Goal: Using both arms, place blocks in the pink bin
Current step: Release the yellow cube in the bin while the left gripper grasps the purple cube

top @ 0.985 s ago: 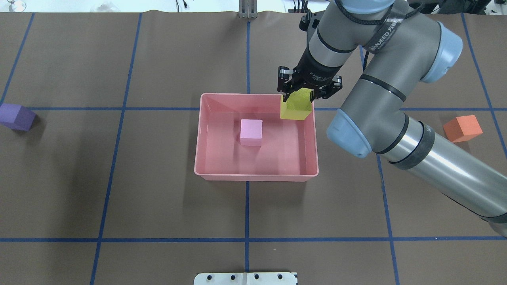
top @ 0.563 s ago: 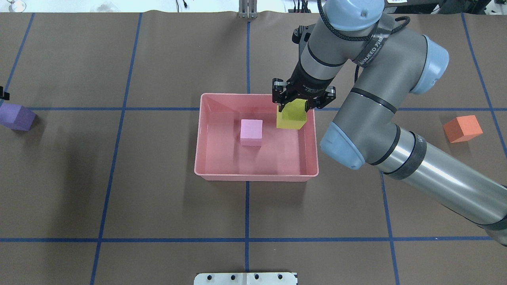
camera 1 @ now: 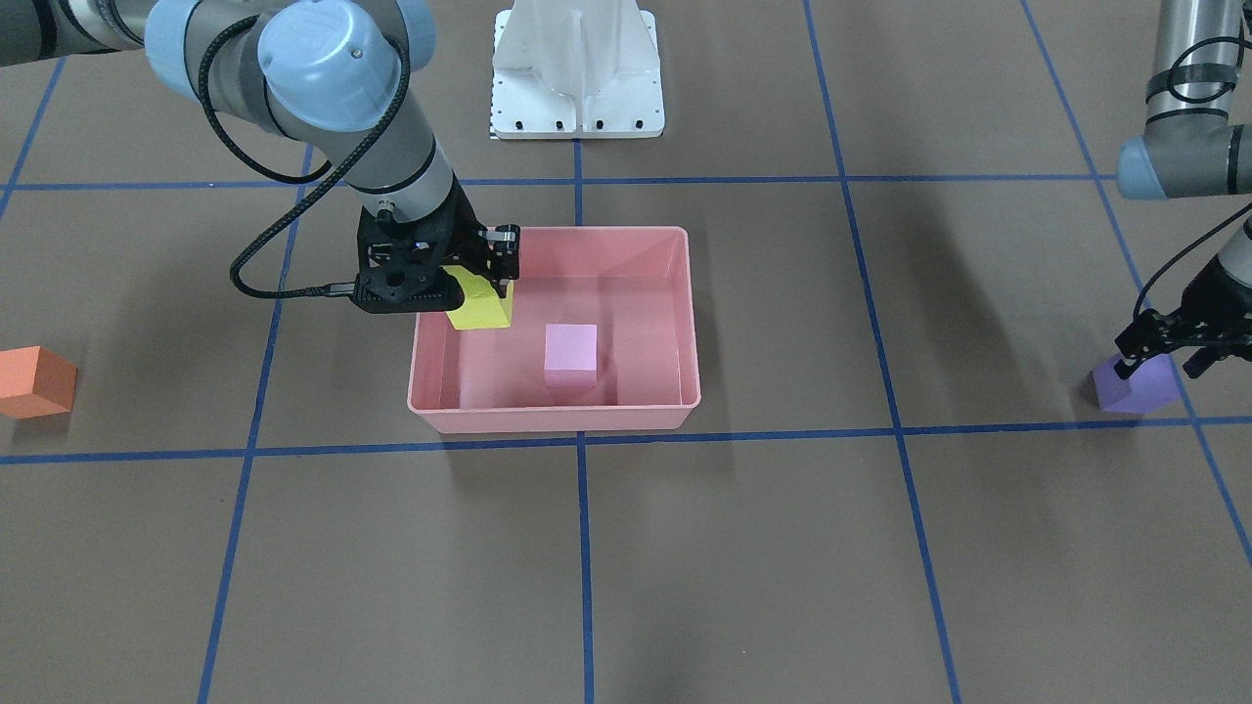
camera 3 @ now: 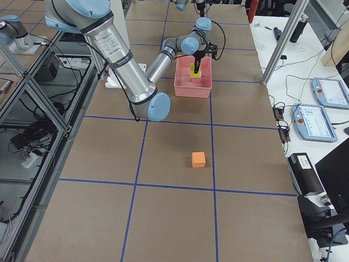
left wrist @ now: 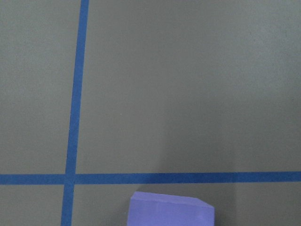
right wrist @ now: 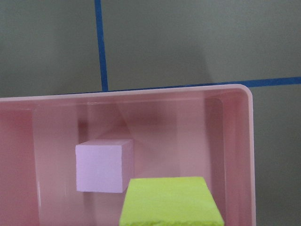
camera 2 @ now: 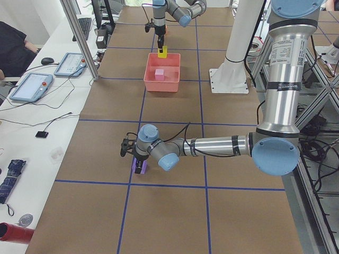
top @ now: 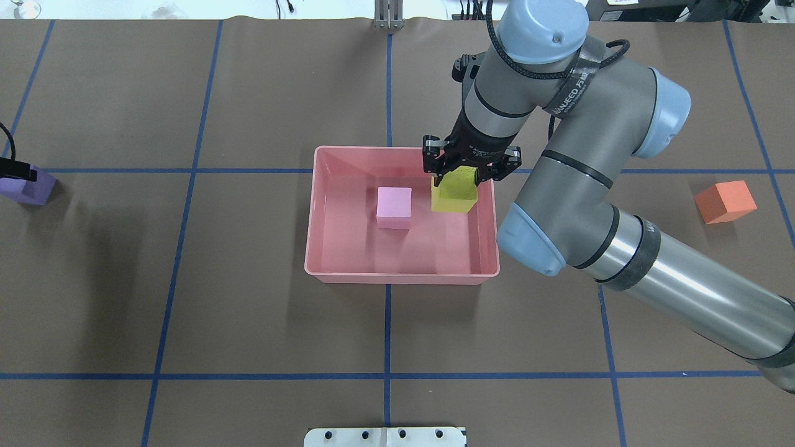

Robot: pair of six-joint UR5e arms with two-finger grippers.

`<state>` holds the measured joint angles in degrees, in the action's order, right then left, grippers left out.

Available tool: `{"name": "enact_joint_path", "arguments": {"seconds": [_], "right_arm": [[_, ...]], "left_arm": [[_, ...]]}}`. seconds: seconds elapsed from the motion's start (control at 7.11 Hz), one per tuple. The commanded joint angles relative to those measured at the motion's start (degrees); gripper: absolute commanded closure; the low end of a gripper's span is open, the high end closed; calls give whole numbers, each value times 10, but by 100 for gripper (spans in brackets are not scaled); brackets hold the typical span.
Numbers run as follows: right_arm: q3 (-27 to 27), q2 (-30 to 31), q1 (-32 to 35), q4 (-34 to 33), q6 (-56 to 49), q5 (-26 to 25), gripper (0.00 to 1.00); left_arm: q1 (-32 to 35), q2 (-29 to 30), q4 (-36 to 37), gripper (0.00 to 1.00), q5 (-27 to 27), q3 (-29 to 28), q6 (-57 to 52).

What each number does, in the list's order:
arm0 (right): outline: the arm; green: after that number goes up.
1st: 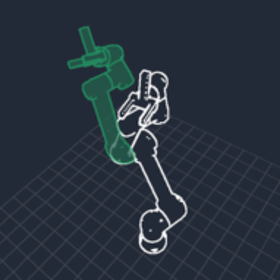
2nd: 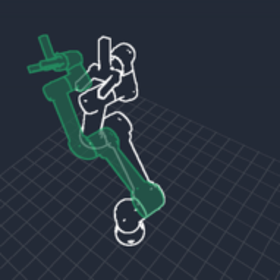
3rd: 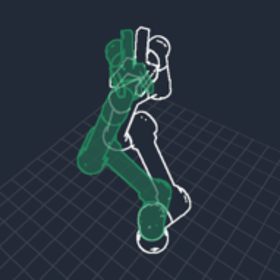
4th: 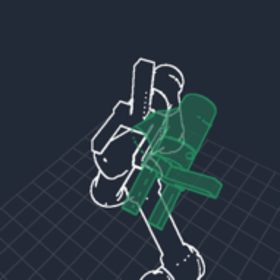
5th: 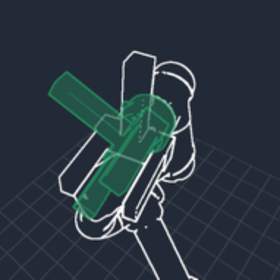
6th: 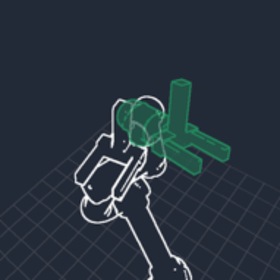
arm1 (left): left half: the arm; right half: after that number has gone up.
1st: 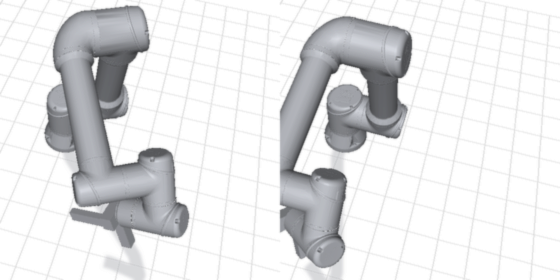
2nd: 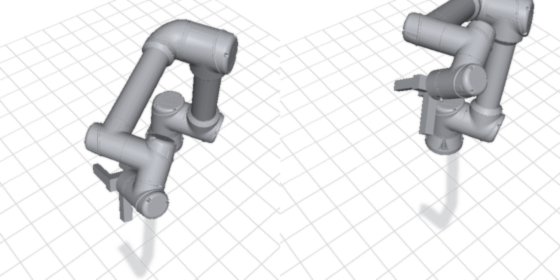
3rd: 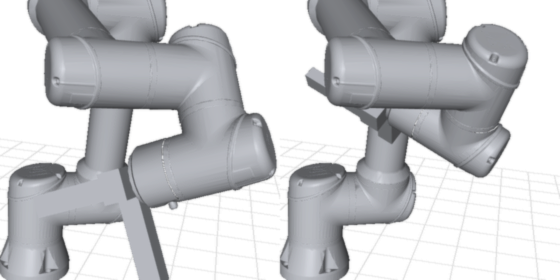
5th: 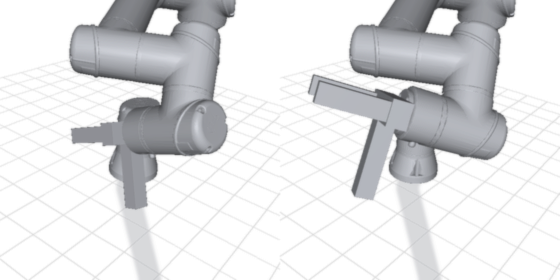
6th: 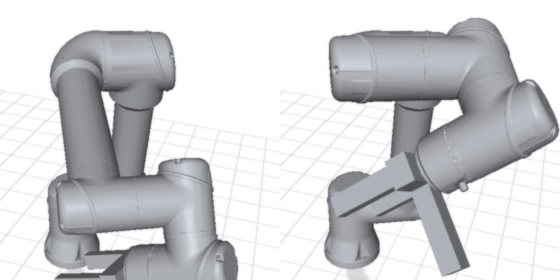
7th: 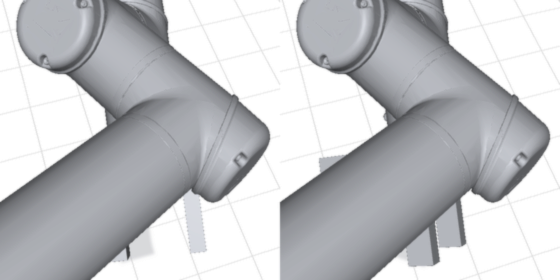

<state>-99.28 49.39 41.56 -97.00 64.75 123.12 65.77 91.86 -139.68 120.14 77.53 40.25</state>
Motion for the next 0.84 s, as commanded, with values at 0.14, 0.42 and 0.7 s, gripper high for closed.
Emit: {"name": "enact_joint_path", "arguments": {"seconds": [0.14, 0.42, 0.7], "right_arm": [[-2, 3, -20, 1, 1, 1, 100], [-3, 1, -24, 1, 19, 2, 92], [-13, 0, -25, 1, 20, 0, 1]], "left_arm": [[-20, -4, -2, 0, -17, -7, -1], [-24, -4, -2, 13, -19, -12, -1], [-27, -5, -5, 96, -20, -13, 3]]}}
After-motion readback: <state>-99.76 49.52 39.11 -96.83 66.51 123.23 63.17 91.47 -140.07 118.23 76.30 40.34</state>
